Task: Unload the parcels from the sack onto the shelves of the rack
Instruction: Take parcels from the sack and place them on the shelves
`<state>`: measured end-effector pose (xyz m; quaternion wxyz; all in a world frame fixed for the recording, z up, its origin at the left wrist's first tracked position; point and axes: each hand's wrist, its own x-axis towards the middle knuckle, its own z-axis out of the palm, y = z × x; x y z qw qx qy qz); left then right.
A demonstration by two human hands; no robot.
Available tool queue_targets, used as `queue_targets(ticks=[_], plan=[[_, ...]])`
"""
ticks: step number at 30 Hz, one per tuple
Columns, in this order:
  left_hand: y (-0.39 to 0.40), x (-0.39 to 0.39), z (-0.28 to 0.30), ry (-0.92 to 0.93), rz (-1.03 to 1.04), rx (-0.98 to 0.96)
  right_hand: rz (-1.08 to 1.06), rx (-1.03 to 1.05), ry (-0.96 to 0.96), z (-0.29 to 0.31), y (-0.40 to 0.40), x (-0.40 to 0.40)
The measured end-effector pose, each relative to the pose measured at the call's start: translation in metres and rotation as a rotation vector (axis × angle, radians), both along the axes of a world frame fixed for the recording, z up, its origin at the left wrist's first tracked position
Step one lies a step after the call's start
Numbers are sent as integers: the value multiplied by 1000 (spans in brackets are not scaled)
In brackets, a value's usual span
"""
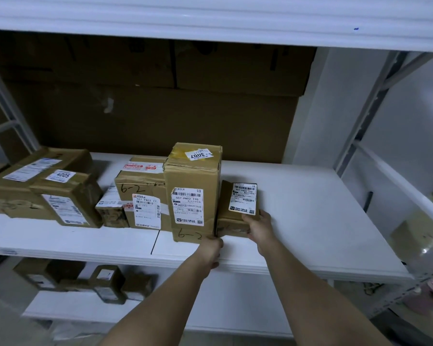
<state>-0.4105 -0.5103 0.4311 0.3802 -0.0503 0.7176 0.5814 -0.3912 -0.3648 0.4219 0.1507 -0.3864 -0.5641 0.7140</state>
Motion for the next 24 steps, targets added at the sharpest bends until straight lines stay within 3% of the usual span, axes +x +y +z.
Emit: queue_targets(ticks=[13,24], plan=[[-3,-1,2,-19,-57,-57,93,84,-75,13,3,6],[7,6,7,135,-192,-72,-115,203,-239,6,4,43]])
